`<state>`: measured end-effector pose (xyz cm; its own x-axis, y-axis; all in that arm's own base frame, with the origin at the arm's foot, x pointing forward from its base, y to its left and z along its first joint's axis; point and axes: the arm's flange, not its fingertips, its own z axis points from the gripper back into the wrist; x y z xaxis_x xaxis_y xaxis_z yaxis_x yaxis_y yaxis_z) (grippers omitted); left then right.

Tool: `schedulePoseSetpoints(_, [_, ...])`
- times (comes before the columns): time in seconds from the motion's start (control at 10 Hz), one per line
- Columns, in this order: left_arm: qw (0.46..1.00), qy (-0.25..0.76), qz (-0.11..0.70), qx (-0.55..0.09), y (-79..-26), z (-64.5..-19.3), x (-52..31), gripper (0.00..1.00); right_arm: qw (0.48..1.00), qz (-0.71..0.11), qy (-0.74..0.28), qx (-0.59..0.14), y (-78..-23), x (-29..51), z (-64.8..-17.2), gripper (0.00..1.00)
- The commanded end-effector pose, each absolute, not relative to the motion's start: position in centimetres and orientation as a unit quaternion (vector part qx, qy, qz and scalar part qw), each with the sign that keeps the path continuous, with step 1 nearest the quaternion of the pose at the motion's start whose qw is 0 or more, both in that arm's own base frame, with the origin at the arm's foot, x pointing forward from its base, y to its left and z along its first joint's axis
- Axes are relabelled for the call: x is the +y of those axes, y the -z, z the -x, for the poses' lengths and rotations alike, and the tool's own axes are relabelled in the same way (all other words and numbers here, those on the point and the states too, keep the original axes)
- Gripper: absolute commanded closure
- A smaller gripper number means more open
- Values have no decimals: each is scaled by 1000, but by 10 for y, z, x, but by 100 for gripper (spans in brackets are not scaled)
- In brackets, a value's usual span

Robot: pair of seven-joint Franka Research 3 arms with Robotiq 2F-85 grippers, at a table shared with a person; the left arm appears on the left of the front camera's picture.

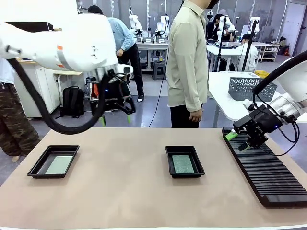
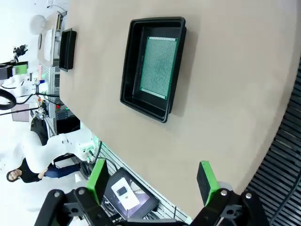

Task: Inspect and transfer BCBs to ESD trays.
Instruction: Pick up the ESD tray and place it on the left side of the table.

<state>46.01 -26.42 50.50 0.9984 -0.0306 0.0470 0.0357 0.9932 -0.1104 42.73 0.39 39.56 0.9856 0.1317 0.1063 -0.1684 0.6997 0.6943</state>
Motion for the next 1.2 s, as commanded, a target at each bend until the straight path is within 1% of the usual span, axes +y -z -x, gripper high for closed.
schedulePoseSetpoints(0.0, [998, 21, 62, -23, -496, -479, -292, 0, 909, -405, -88, -25, -387, -3, -436, 0])
schedulePoseSetpoints(0.3, [998, 35, 57, -22, -473, -493, -336, 0, 909, -406, -94, -19, -373, -11, -437, 0])
schedulePoseSetpoints(0.4, [997, 42, 56, -24, -464, -498, -349, 0, 917, -391, -82, -19, -380, -5, -433, 0])
schedulePoseSetpoints(0.6, [998, 44, 47, -24, -441, -508, -375, 0, 917, -391, -82, -19, -380, -5, -433, 0])
schedulePoseSetpoints(1.1, [998, 35, 39, -27, -397, -513, -424, 0, 917, -391, -82, -19, -380, -5, -433, 0])
